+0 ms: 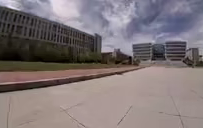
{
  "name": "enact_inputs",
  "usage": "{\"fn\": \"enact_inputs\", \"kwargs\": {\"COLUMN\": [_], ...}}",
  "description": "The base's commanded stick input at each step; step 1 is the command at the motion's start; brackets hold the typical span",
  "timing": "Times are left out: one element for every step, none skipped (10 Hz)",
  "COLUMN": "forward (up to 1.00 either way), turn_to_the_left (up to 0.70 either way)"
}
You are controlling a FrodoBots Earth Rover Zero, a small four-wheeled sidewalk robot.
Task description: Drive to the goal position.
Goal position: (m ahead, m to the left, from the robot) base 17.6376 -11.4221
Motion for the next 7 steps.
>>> {"fn": "enact_inputs", "kwargs": {"forward": [1.0, 1.0, 1.0, 1.0, 1.0, 1.0, 1.0], "turn_to_the_left": [-0.4, -0.4, -0.4, -0.4, -0.4, -0.4, -0.4]}}
